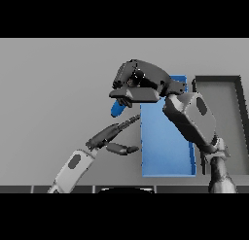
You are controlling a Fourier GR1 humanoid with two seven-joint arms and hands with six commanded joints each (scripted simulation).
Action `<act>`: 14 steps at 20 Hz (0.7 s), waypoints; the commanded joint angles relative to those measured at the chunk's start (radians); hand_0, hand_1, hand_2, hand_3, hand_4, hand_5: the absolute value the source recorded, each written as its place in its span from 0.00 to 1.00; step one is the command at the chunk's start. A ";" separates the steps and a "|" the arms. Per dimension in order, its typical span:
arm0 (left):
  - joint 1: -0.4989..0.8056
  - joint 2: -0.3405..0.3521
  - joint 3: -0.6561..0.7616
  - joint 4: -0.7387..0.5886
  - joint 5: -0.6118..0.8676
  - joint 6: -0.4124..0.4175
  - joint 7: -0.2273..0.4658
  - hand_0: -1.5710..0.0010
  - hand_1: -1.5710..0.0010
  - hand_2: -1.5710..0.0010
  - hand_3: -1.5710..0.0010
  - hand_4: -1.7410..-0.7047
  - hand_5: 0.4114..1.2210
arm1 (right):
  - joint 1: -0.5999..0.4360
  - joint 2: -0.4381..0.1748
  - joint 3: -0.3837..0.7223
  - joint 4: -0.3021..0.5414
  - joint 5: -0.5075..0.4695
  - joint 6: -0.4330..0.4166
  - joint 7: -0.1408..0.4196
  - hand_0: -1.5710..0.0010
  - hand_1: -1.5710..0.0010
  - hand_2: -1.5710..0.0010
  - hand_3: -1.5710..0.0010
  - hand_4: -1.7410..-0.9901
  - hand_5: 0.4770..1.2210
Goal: Pick up the blue pipe and place it into the blue bin.
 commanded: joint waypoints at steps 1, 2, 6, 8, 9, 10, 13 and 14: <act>-0.001 0.007 0.004 -0.002 -0.001 0.000 -0.003 1.00 1.00 1.00 1.00 0.80 0.09 | -0.024 -0.016 -0.019 0.035 0.014 -0.034 -0.009 0.00 0.00 0.00 0.00 0.33 1.00; 0.009 0.003 -0.006 -0.005 -0.013 0.006 -0.009 1.00 1.00 1.00 1.00 0.81 0.09 | -0.038 -0.036 -0.032 0.067 0.033 -0.067 -0.013 0.00 0.00 0.00 0.00 0.33 1.00; 0.013 0.014 0.003 -0.009 -0.006 0.002 -0.005 1.00 1.00 1.00 1.00 0.82 0.09 | -0.040 -0.100 -0.060 0.240 0.103 -0.070 -0.028 0.00 0.00 0.00 0.00 0.32 1.00; 0.013 0.014 0.003 -0.009 -0.011 0.006 -0.004 1.00 1.00 1.00 1.00 0.83 0.09 | -0.015 -0.120 -0.065 0.311 0.120 -0.069 -0.023 0.00 0.00 0.00 0.00 0.32 1.00; 0.007 0.014 0.005 -0.008 -0.010 0.005 -0.005 1.00 1.00 1.00 1.00 0.83 0.09 | 0.025 -0.128 -0.062 0.322 0.126 -0.078 -0.024 0.00 0.00 0.00 0.00 0.32 1.00; 0.001 0.015 0.008 -0.004 -0.015 0.008 -0.003 1.00 1.00 1.00 1.00 0.83 0.09 | 0.046 -0.140 -0.064 0.365 0.145 -0.081 -0.022 0.00 0.00 0.00 0.00 0.32 1.00; -0.005 0.016 0.013 0.004 -0.012 0.006 0.004 1.00 1.00 1.00 1.00 0.83 0.09 | 0.151 -0.156 -0.045 0.414 0.181 -0.115 -0.011 0.00 0.00 0.00 0.00 0.32 1.00; 0.002 0.023 0.011 0.004 -0.015 0.001 -0.013 1.00 1.00 1.00 1.00 0.84 0.09 | 0.171 -0.158 -0.039 0.413 0.185 -0.134 0.007 0.00 0.00 0.00 0.00 0.32 1.00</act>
